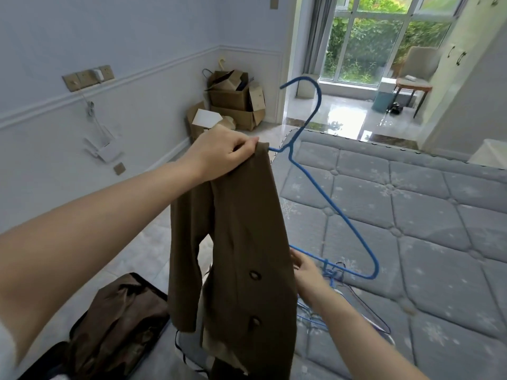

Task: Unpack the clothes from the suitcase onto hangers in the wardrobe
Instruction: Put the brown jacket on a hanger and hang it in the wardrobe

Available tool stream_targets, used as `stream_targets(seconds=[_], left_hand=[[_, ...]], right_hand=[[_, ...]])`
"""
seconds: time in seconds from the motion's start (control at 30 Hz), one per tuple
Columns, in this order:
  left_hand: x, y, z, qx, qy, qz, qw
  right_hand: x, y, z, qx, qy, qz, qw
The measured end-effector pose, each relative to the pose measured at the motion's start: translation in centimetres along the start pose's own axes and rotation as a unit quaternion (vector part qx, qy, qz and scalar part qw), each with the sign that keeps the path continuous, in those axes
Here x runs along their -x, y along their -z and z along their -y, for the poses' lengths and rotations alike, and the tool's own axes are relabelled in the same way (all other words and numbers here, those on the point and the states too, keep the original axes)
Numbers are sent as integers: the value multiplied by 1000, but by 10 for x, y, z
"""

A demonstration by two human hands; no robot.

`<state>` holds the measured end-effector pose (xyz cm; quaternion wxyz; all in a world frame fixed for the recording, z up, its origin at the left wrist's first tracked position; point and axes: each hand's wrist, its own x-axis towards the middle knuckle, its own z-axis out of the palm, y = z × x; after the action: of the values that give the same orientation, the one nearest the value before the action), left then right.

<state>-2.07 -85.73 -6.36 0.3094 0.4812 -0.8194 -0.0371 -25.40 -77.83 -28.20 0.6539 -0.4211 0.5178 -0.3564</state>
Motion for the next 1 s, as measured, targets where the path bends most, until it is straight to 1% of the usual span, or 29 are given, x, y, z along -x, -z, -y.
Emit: stream_targets(seconds=[0.1, 0.13, 0.23, 0.3, 0.33, 0.4, 0.43, 0.5, 0.53, 0.6, 0.67, 0.77, 0.87, 0.93, 1.0], left_hand=[[-1, 4, -11, 17, -19, -14, 1000], [0, 5, -15, 21, -28, -17, 999], [2, 12, -25, 40, -55, -21, 997], [4, 21, -28, 40, -61, -21, 997], [5, 27, -27, 32, -62, -21, 997], [10, 40, -20, 6, -68, -23, 997], [13, 46, -14, -6, -72, -19, 997], [23, 57, 1, -29, -67, 20, 997], [28, 61, 8, -44, -50, 48, 997], [37, 63, 24, -67, -10, 82, 994], [44, 62, 34, -91, 19, 85, 992], [53, 57, 44, -146, 37, 53, 987], [60, 51, 50, -206, 30, -23, 978], [64, 45, 51, -223, 29, -69, 972], [66, 37, 46, -231, 33, -93, 968]], right_hand=[[-12, -25, -9, 46, -6, -79, 996], [-17, -30, -9, 65, -6, -84, 994], [-25, -29, -11, 132, 6, -66, 989], [-27, -25, -14, 168, -7, -68, 983], [-29, -23, -13, 205, -4, -88, 975], [-33, -15, -7, 283, 21, -162, 945], [-34, -10, 0, 297, 27, -202, 933], [-34, 5, 20, 298, 32, -247, 922], [-36, 13, 30, 295, 39, -250, 921], [-37, 24, 50, 271, 72, -228, 932], [-36, 30, 71, 248, 101, -216, 939], [-29, 33, 101, 225, 94, -217, 945], [-15, 29, 122, 229, 99, -218, 943], [-5, 22, 133, 239, 105, -217, 941], [2, 9, 144, 249, 114, -215, 937]])
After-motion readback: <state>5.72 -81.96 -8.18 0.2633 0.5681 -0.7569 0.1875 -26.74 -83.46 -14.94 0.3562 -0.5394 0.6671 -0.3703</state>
